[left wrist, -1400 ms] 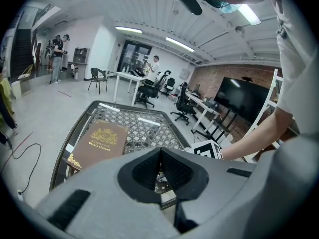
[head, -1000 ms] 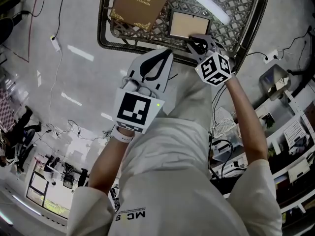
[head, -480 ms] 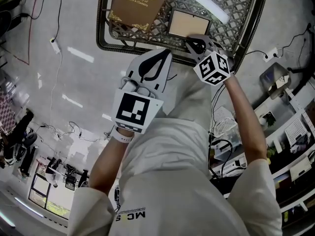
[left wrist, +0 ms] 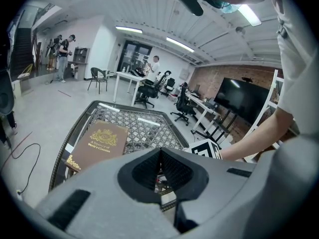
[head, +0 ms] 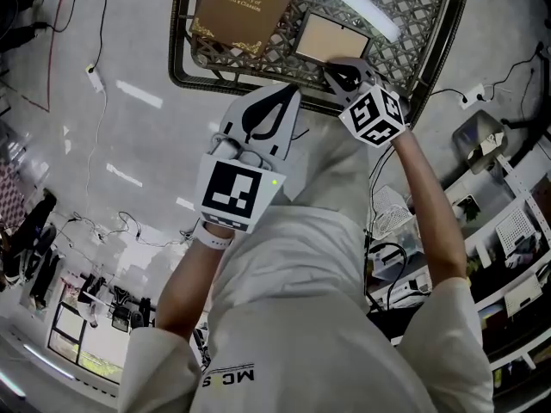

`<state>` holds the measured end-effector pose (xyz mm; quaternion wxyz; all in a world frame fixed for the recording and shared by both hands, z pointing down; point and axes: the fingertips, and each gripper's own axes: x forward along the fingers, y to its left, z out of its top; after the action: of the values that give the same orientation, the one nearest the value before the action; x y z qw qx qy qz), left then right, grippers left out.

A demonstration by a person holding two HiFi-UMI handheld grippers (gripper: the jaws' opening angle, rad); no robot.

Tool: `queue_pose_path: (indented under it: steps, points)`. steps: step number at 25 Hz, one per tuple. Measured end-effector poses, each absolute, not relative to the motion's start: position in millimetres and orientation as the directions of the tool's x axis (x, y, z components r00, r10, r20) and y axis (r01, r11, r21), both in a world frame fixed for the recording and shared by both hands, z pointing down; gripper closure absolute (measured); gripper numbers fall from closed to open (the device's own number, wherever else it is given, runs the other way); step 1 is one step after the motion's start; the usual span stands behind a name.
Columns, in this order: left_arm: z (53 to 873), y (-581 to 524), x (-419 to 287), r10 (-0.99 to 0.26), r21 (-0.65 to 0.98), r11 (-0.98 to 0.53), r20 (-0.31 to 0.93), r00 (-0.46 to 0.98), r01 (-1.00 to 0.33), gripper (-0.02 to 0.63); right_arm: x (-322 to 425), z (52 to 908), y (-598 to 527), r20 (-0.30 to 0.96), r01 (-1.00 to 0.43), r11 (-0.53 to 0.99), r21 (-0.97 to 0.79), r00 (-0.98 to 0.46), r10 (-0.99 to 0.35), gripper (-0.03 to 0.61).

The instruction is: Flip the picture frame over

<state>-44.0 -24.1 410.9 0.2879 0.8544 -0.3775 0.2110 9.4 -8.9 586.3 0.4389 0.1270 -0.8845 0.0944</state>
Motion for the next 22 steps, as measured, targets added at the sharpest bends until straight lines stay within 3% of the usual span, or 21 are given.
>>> queue_pose_path:
  steps: [22]
  points:
    - [404, -31, -46, -0.541, 0.327, -0.541, 0.570, 0.619, -0.775, 0.594, 1, 555, -5, 0.752, -0.328, 0.914, -0.240, -0.658, -0.039, 0.525]
